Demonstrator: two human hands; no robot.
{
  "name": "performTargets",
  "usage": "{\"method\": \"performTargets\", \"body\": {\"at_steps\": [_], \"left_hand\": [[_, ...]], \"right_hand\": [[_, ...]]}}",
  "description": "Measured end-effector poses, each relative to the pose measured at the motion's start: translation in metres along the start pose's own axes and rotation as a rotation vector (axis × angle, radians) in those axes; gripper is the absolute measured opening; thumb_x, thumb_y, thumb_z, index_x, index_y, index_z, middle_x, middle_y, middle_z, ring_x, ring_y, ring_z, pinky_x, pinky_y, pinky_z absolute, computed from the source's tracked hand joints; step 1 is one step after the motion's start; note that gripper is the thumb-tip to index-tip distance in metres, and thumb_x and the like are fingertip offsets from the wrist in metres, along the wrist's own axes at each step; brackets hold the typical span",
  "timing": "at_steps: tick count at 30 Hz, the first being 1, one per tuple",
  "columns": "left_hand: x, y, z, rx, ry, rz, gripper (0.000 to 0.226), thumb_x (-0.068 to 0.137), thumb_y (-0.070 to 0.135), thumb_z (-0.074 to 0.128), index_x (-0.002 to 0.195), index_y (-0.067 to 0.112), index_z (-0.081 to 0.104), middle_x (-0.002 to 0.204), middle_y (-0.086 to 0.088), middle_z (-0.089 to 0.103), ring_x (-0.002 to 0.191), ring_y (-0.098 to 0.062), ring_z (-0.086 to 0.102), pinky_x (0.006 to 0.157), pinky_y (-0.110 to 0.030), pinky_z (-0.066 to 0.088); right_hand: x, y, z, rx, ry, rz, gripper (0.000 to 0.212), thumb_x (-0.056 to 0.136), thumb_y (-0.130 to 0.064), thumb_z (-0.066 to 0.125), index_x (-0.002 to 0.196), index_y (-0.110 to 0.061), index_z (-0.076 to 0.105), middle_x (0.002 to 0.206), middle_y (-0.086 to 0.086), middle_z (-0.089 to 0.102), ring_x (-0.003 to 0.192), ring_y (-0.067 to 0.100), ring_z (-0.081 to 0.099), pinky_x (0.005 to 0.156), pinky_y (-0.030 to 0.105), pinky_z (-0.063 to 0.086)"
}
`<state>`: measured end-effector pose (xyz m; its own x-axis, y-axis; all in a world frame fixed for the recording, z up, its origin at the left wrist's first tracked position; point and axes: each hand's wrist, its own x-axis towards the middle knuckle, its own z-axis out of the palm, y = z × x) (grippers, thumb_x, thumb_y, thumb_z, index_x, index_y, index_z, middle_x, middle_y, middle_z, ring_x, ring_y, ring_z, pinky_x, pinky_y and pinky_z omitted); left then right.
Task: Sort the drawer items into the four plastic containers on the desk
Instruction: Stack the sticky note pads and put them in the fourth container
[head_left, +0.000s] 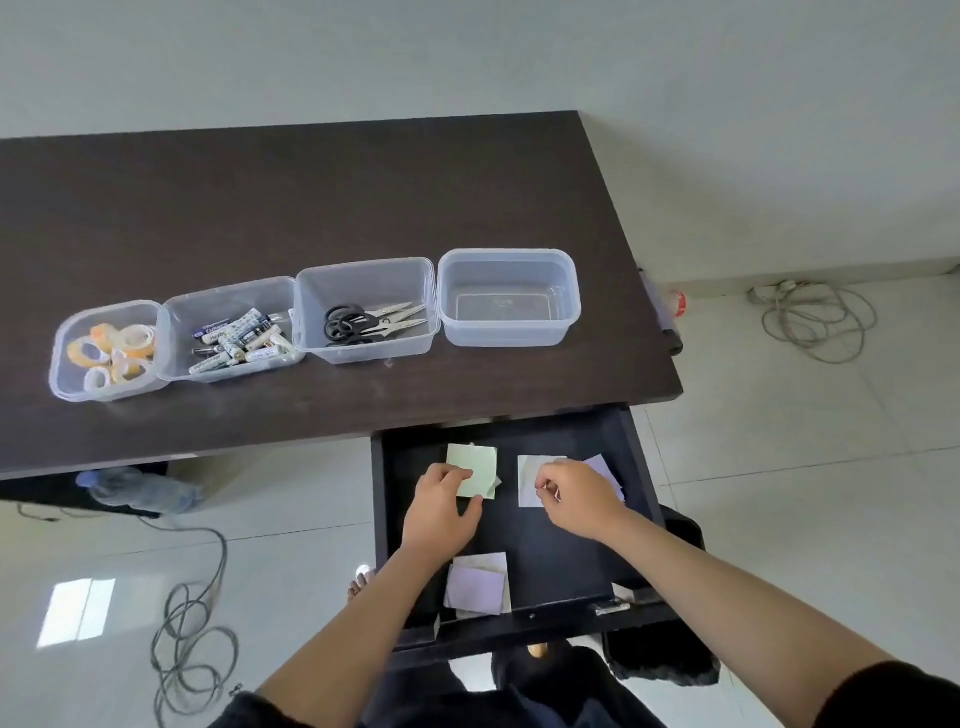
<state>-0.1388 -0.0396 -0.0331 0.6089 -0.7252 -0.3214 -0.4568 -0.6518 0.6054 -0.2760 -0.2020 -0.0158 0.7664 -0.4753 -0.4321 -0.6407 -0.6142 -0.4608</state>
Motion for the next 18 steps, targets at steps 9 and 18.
{"method": "performTargets", "body": {"at_steps": [9, 18], "left_hand": [[0.032, -0.019, 0.024, -0.074, -0.053, -0.336, 0.056, 0.087, 0.030, 0.062, 0.139, 0.027, 0.042, 0.138, -0.010, 0.037, 0.119, -0.030, 0.049, 0.093, -0.039, 0.050], [0.047, -0.021, 0.031, -0.261, 0.011, -0.391, 0.043, 0.081, 0.010, 0.067, 0.116, 0.022, 0.046, 0.117, -0.008, 0.053, 0.086, -0.016, 0.054, 0.060, -0.020, 0.041]], "right_hand": [[0.014, 0.030, 0.033, -0.067, -0.005, 0.173, 0.040, 0.090, -0.019, 0.054, 0.130, -0.020, 0.046, 0.134, 0.001, 0.041, 0.091, 0.021, 0.061, 0.065, 0.031, 0.049], [0.046, 0.035, 0.046, -0.123, -0.034, 0.199, 0.065, 0.086, -0.015, 0.056, 0.144, -0.025, 0.027, 0.155, 0.000, 0.014, 0.087, 0.025, 0.062, 0.058, 0.027, 0.040]]}}
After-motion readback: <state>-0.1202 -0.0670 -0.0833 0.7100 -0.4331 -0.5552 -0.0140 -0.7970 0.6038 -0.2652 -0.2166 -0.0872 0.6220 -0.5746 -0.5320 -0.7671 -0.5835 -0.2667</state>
